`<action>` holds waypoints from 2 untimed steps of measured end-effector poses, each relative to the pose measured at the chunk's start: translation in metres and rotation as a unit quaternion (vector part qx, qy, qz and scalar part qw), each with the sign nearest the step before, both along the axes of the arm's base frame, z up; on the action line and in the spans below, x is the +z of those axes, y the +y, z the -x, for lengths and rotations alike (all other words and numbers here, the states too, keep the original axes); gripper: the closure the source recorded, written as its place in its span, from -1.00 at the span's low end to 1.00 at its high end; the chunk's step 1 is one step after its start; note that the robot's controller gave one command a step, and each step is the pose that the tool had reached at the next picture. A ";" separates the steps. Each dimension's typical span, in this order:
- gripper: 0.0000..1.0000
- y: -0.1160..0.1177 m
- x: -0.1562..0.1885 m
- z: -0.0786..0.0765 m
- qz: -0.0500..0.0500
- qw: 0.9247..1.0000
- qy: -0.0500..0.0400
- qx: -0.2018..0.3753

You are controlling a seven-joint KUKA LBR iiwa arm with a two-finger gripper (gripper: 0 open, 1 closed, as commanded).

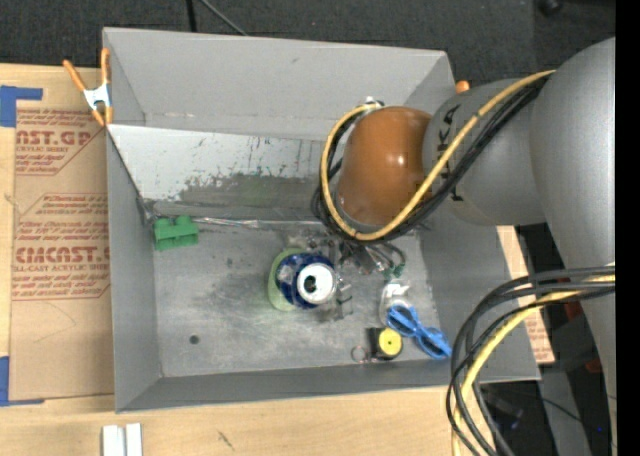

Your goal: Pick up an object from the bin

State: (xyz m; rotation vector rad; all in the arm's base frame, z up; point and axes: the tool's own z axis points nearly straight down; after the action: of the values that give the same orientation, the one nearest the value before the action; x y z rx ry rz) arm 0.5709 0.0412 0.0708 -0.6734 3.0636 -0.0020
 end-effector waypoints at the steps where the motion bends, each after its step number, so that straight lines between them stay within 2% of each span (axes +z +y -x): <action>1: -1.00 0.005 0.031 0.003 -0.001 1.000 0.001 0.010; 2: -1.00 0.005 0.029 -0.011 0.000 0.999 0.001 0.040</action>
Offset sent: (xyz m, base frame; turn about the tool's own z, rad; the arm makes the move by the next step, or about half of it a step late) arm -0.0039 0.0040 0.0292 -0.0207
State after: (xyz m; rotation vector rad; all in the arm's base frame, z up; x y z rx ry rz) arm 0.5823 0.0457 0.0999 -0.7951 3.0358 0.0002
